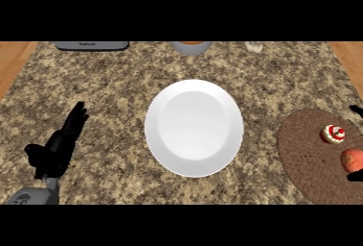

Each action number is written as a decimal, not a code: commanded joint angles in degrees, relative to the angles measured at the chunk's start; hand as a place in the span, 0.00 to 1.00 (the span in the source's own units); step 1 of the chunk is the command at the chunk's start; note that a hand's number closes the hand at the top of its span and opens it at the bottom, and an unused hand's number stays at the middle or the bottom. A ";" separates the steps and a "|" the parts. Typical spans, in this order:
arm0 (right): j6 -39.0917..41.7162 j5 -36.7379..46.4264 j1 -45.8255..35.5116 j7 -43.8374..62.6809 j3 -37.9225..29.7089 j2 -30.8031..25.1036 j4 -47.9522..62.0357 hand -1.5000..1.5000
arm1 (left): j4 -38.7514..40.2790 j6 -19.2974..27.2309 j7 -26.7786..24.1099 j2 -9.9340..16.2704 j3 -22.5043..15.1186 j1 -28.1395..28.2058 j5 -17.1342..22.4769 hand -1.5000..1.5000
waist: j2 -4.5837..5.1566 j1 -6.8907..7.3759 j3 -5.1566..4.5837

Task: Pick the cupcake from the placemat and place it in the plate

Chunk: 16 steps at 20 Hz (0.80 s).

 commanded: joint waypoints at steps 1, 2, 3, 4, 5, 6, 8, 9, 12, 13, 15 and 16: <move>-0.36 3.81 -4.03 -3.48 -0.28 1.94 8.04 0.00 | -8.65 -0.80 3.16 1.03 1.09 4.92 -0.34 0.50 | -0.04 0.33 0.02; 1.69 4.25 -3.55 -3.67 -1.52 1.65 7.04 0.00 | -4.00 -1.85 2.90 -0.32 2.89 0.97 -0.77 0.50 | -0.03 -0.08 -0.01; -2.12 6.95 -6.58 -2.64 0.84 4.67 10.53 0.00 | -4.04 -1.06 -0.04 -1.13 1.31 3.14 -2.40 0.50 | 0.02 0.19 0.00; -1.62 6.99 -6.82 -1.36 1.16 5.20 9.71 0.00 | -3.84 1.41 3.85 -4.13 -0.80 -0.14 -3.50 0.50 | 0.02 0.02 0.00; -2.38 7.82 -7.72 -1.62 0.97 5.61 12.33 0.00 | 5.09 -4.68 -2.76 -0.11 4.36 -1.45 -0.97 0.50 | 0.10 -0.04 -0.02; -0.72 8.24 -8.00 -3.16 0.21 3.51 12.10 0.00 | 4.79 -1.65 -5.77 -4.11 0.84 0.93 -4.86 0.50 | 0.05 -0.08 -0.02; -2.71 10.73 -8.12 -3.09 0.03 4.74 14.69 0.00 | -5.27 -3.10 2.24 -0.62 3.62 3.32 -2.26 0.50 | -0.03 0.13 0.00; -3.14 12.02 -12.89 -3.61 -0.04 4.62 20.04 0.00 | -4.80 -1.16 3.33 -2.77 2.09 1.09 -3.80 0.50 | 0.05 0.29 0.02; -6.64 14.83 -13.74 -4.27 0.05 7.33 23.41 0.00 | 0.59 -2.53 -0.25 -4.08 3.35 -0.94 -5.20 0.50 | 0.06 0.04 0.00; -6.75 14.98 -12.10 -5.70 -0.28 7.79 23.45 0.00 | -3.78 -4.67 1.35 -2.34 4.53 3.09 -4.03 0.50 | 0.00 0.07 0.00; -4.11 14.57 -10.82 -5.11 -1.45 6.89 20.14 0.00 | -3.65 -2.73 1.66 -5.06 4.75 2.47 -5.81 0.50 | -0.05 -0.14 -0.02; -4.79 15.53 -14.59 -5.89 -0.73 8.22 24.22 0.00 | -6.63 -4.41 5.03 -3.26 5.24 2.22 -4.62 0.50 | -0.02 0.07 0.00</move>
